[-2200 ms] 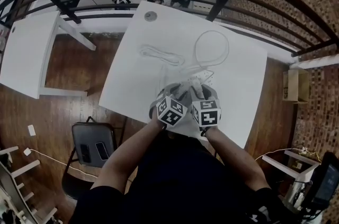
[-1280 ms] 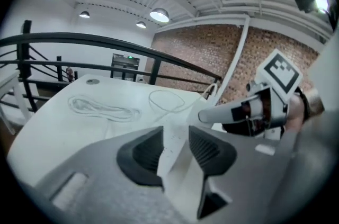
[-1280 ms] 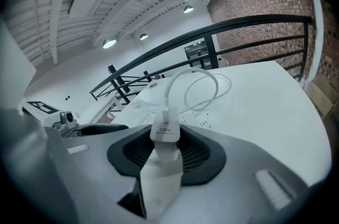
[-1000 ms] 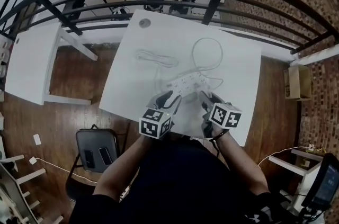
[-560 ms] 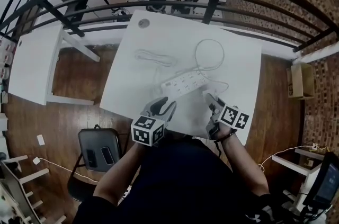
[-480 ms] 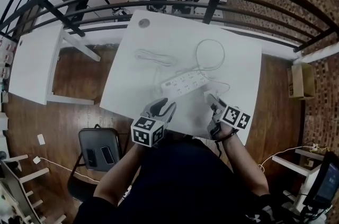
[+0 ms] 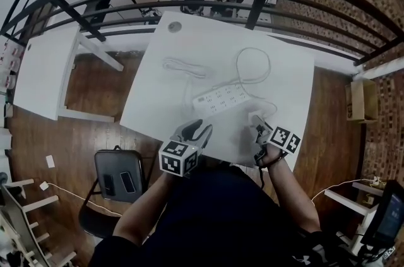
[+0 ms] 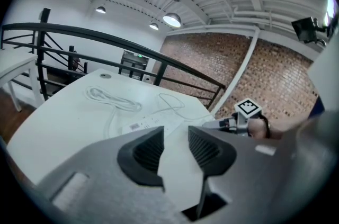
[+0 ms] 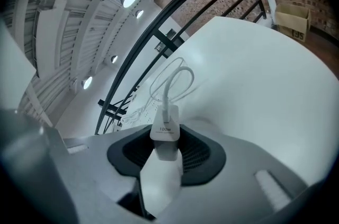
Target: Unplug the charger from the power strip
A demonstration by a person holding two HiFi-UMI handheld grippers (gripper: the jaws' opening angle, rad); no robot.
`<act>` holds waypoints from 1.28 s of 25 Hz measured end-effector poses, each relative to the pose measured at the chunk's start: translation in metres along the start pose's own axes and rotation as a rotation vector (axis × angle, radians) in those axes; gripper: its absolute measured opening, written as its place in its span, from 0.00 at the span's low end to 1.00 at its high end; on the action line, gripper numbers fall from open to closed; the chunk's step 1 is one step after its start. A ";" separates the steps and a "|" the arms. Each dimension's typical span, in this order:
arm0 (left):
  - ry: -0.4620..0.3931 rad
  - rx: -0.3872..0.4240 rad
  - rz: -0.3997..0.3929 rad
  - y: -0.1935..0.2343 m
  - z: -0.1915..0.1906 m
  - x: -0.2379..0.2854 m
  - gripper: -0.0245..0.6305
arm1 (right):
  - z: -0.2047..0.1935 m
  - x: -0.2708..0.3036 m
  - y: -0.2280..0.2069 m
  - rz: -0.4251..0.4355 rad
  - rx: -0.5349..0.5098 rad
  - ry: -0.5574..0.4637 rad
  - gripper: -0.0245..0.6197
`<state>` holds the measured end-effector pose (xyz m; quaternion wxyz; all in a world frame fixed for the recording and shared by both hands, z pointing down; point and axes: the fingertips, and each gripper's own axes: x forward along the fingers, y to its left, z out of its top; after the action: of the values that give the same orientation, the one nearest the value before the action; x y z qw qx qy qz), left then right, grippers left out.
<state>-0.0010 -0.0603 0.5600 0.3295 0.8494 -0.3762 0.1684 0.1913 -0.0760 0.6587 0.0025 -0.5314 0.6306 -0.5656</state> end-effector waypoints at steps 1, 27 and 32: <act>-0.002 -0.001 0.004 0.000 0.000 -0.001 0.26 | -0.002 0.000 -0.003 -0.007 0.002 0.004 0.26; 0.031 0.031 -0.005 -0.019 -0.003 0.011 0.24 | -0.016 -0.015 -0.033 -0.254 -0.281 0.118 0.33; 0.041 0.043 -0.016 -0.026 -0.005 0.011 0.24 | -0.015 -0.027 -0.046 -0.332 -0.344 0.124 0.33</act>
<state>0.0257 -0.0500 0.5583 0.3202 0.8556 -0.3591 0.1910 0.2247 -0.0371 0.6808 -0.2197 -0.5845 0.6208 -0.4741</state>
